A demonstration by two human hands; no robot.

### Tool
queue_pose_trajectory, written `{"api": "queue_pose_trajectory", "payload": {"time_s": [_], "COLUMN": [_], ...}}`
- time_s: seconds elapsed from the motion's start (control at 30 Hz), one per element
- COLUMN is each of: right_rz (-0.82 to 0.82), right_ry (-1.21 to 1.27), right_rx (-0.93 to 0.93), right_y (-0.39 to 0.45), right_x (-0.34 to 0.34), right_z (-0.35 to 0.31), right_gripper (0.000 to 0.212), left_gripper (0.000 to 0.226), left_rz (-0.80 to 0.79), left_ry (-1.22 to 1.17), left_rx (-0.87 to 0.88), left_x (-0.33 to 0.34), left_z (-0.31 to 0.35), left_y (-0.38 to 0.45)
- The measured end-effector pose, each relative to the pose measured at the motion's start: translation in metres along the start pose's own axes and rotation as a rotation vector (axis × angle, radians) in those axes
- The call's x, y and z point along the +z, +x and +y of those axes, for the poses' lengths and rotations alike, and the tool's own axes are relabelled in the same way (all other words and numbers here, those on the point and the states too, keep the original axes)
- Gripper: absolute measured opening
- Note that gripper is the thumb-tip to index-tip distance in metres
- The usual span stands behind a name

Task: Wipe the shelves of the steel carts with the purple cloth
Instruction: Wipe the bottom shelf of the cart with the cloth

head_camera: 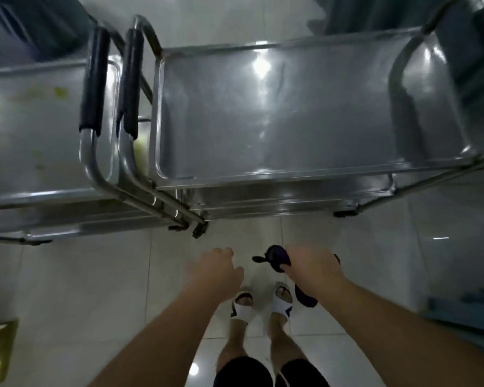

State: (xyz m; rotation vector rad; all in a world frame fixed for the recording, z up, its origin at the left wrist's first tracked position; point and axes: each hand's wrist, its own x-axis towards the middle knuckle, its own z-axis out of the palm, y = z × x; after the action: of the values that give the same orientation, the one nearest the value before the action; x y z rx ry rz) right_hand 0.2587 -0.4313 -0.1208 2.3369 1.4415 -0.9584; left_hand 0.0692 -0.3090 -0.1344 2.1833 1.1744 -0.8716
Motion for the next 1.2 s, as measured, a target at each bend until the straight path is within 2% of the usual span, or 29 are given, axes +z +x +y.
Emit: {"api": "queue_pose_trajectory", "payload": {"time_s": [0.2,0.4,0.53,0.77,0.97,1.2], "right_rz": [-0.018,-0.009,0.047,0.158,0.179,0.178], "right_ry": [-0.022,0.207,0.4,0.448,0.501,0.449], "right_rx": [0.134,0.319,0.407,0.526,0.578,0.631], "right_y": [-0.075,-0.141,-0.182,-0.24,-0.286,-0.321], "right_x": [-0.037,-0.053,-0.065,-0.049,-0.037,-0.057], "right_z": [0.038,0.093,0.147,0.257,0.388,0.54], "right_gripper": [0.026,0.032,0.025,0.034,0.028,0.029], "left_gripper": [0.06,0.065,0.064,0.061,0.048,0.058], "left_rz": [-0.004,0.003,0.028,0.041,0.063,0.089], "left_ry": [0.06,0.146,0.303,0.501,0.535,0.566], "left_rx": [0.185,0.384,0.493,0.683,0.727,0.779], "left_x": [-0.028,-0.045,-0.057,-0.072,-0.053,-0.043], "left_z": [0.059,0.125,0.19,0.35,0.515,0.664], "left_y": [-0.026,-0.039,-0.052,-0.068,-0.081,-0.1]}}
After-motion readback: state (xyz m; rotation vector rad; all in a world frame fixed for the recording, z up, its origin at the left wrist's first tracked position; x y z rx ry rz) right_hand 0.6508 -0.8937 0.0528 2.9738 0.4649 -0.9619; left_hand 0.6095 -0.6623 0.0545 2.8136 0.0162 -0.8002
